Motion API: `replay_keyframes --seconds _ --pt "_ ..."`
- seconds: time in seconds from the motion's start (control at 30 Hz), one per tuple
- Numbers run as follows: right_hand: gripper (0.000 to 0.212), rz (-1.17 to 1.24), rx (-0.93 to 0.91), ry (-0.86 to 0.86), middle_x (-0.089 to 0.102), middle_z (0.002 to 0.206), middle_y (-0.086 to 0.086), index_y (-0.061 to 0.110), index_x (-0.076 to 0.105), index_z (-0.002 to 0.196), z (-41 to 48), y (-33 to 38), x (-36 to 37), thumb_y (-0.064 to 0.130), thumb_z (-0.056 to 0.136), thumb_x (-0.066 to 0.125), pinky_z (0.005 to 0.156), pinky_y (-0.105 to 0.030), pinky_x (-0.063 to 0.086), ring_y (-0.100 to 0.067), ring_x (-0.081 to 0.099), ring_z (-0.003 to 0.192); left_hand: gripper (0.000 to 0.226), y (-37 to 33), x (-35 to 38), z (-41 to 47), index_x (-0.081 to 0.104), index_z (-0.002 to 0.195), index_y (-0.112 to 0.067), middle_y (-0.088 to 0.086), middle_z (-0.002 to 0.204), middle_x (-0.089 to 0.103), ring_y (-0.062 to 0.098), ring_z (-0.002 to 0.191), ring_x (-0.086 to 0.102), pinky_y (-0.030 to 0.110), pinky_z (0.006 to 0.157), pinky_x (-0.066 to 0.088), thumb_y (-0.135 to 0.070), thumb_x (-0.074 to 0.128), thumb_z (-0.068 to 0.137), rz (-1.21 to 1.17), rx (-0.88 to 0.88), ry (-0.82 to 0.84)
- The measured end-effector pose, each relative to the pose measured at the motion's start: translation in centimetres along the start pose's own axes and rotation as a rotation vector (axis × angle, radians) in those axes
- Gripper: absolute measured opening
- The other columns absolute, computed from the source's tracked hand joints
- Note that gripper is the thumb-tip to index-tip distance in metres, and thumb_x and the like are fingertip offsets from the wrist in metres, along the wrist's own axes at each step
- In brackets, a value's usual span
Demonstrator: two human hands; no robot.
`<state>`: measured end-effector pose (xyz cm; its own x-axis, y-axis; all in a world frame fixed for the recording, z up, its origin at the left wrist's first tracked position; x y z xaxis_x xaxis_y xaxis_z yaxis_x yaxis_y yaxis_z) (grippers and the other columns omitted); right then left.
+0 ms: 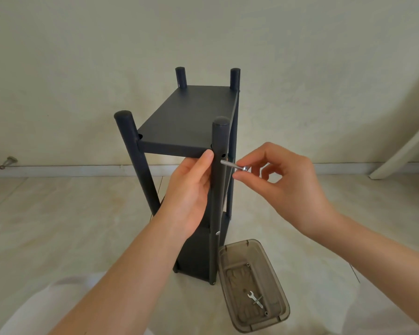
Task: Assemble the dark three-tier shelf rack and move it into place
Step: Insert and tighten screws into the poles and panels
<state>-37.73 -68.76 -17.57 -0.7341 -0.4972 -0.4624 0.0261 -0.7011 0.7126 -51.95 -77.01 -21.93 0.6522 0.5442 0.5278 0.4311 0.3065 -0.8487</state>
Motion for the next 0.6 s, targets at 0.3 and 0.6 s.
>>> replay_keyframes --seconds 0.3,0.6 --pt "0.011 -0.114 -0.035 -0.060 0.063 0.079 0.016 0.026 0.066 0.088 0.68 0.01 -0.15 0.023 0.083 0.075 0.068 -0.015 0.046 -0.008 0.058 0.081 0.016 -0.11 0.25 0.01 0.081 0.087 -0.028 0.002 0.108 0.077 0.016 0.102 0.074 0.018 0.071 0.057 -0.035 0.070 0.078 -0.039 -0.001 -0.004" --pt "0.012 -0.223 -0.121 -0.098 0.058 0.080 0.014 0.021 0.070 0.087 0.91 -0.19 0.40 0.029 0.080 0.076 0.078 0.000 0.038 0.009 0.056 0.081 0.015 -0.20 0.23 0.00 0.082 0.084 -0.030 0.000 0.104 0.077 0.013 0.103 0.073 0.017 0.073 0.057 -0.036 0.071 0.076 -0.024 0.000 -0.016"
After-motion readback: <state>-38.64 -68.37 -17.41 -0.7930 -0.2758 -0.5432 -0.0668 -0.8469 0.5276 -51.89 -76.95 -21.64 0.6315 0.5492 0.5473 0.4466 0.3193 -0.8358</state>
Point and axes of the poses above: each hand's wrist, its own z-axis towards the middle knuckle, its own x-axis out of the palm, y = z × x, the point moved 2 cm from there along z, towards the middle knuckle
